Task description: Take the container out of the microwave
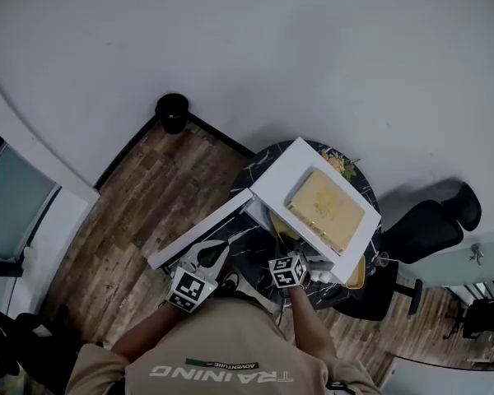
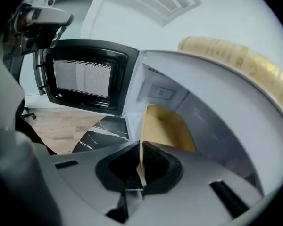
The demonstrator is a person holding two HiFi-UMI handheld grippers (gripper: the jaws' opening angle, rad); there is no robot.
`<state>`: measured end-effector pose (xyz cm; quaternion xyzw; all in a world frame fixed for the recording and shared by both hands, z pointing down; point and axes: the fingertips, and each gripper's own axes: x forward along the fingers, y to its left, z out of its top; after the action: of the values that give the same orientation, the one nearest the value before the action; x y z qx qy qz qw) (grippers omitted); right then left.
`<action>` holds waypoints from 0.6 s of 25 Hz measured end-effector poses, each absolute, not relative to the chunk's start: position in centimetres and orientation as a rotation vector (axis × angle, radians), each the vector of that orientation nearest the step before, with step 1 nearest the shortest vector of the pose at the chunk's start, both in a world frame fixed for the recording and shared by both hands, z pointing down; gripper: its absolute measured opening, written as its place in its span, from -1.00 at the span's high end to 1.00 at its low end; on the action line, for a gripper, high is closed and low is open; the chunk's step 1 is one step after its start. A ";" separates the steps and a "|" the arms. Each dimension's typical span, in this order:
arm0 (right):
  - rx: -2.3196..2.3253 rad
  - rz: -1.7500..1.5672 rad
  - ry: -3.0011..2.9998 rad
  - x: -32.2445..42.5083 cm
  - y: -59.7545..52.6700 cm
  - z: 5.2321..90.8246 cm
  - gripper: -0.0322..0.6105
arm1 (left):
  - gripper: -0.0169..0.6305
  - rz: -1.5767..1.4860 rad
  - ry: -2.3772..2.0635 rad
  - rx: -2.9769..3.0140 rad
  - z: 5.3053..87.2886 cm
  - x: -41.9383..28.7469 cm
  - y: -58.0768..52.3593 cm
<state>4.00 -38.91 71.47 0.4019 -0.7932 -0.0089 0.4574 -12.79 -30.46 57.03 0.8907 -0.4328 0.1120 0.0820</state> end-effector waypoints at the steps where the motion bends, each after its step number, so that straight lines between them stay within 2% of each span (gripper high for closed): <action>1: 1.011 -0.013 -1.952 4.1 -38.3 71.2 0.87 | 0.94 0.330 -1.270 2.667 57.3 -12.7 -30.2; 15: 1.089 0.039 -1.977 5.2 -30.1 70.5 0.87 | 0.94 0.377 -1.125 2.730 59.0 -9.4 -26.6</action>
<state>5.24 -30.09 70.54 0.4359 -0.7916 0.0156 0.4280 -9.37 -26.64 59.02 0.9140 -0.3767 0.1261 0.0826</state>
